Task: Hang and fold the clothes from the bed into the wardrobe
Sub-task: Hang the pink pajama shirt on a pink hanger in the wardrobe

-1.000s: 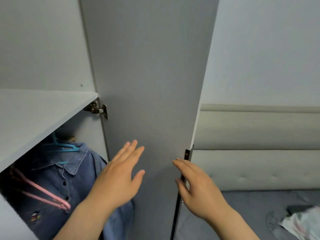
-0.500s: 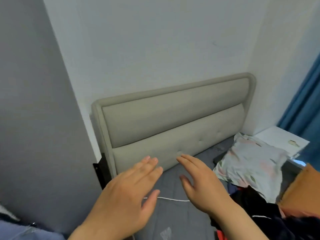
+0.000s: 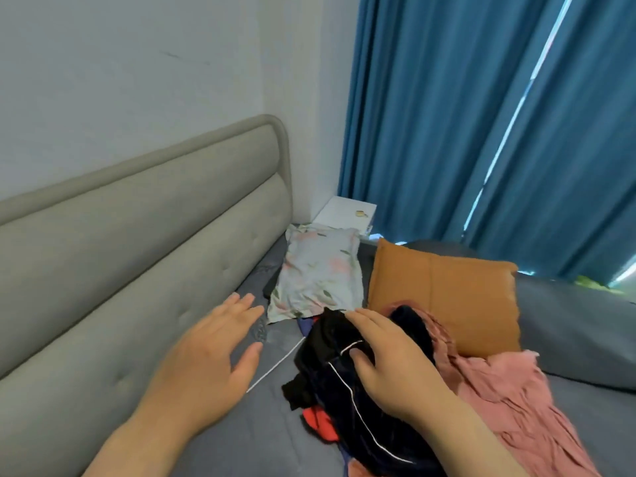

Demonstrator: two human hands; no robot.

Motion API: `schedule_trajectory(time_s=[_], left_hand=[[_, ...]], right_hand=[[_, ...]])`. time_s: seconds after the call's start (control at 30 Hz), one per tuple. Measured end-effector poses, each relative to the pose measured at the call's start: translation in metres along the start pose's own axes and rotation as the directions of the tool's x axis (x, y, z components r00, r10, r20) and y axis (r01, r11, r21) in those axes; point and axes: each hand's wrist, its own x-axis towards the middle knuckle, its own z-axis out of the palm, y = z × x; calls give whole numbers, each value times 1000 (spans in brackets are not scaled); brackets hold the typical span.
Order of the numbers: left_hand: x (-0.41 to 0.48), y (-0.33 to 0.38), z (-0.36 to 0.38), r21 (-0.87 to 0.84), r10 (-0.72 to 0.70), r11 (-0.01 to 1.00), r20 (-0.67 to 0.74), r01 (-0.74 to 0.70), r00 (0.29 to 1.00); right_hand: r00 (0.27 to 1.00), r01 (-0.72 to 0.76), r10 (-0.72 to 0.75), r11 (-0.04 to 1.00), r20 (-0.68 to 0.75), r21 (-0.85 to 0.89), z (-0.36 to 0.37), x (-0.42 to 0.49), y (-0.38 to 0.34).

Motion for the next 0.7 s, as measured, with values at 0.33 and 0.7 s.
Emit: schedule_trajectory(time_s=[0.33, 0.7], left_hand=[[56, 52, 58, -286, 156, 952, 135, -112, 978], [52, 102, 94, -441, 370, 865, 238, -239, 898]], right_hand=[[882, -463, 452, 884, -131, -62, -39, -115, 38], [697, -706, 682, 707, -222, -42, -50, -206, 36]])
